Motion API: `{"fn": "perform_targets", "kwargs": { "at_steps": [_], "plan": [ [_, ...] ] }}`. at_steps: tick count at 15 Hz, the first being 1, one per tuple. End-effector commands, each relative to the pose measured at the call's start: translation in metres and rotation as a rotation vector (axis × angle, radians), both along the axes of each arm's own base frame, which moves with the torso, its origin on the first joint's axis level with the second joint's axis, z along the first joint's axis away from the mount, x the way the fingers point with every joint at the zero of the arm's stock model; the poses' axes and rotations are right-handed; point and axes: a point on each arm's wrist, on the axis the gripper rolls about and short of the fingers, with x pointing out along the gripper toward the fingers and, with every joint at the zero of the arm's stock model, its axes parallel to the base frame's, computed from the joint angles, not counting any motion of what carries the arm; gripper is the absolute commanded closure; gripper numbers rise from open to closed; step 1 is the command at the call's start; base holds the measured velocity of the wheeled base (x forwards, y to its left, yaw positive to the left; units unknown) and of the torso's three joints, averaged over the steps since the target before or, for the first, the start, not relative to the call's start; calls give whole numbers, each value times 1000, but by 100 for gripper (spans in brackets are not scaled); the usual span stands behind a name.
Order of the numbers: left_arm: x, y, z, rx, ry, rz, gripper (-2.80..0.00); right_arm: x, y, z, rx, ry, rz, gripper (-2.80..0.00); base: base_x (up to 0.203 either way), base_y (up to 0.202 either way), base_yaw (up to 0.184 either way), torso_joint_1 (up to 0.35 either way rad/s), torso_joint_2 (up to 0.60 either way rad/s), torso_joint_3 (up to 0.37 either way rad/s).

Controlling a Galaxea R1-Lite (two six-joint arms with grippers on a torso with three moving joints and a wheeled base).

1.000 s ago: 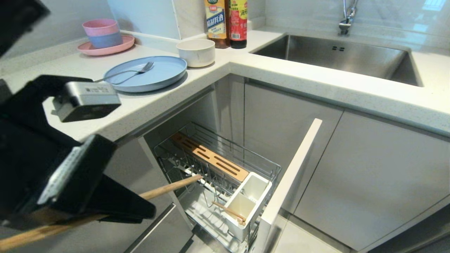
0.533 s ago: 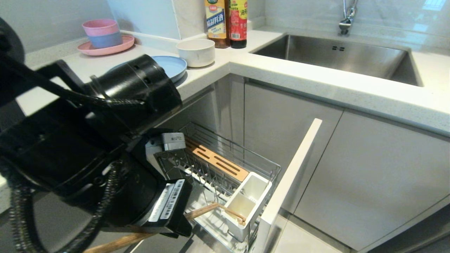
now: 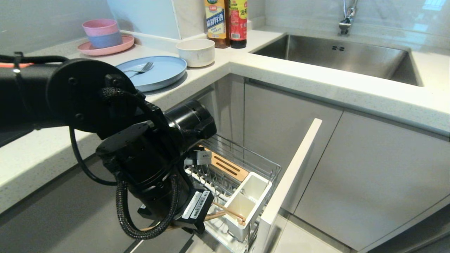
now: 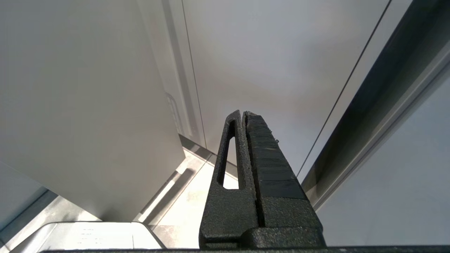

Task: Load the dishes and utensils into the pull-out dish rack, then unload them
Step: Pick up the chopsticks and place it in the cupboard

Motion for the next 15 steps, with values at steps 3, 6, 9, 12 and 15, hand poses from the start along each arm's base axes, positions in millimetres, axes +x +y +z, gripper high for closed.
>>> {"fn": "perform_targets", "kwargs": {
  "at_steps": [3, 6, 9, 12, 15],
  "plan": [
    [16, -6, -15, 13, -3, -75, 0, 0, 0, 0, 0, 2, 0, 0, 0, 0, 0, 0, 0, 0],
    [27, -12, -24, 12, -33, -136, 0, 0, 0, 0, 0, 2, 0, 0, 0, 0, 0, 0, 0, 0],
    [35, -16, -30, 24, -50, -210, 0, 0, 0, 0, 0, 2, 0, 0, 0, 0, 0, 0, 0, 0],
    [43, -20, -38, 56, -60, -262, 0, 0, 0, 0, 0, 2, 0, 0, 0, 0, 0, 0, 0, 0],
    [50, -26, -43, 73, -70, -269, 0, 0, 0, 0, 0, 2, 0, 0, 0, 0, 0, 0, 0, 0]
  ]
}}
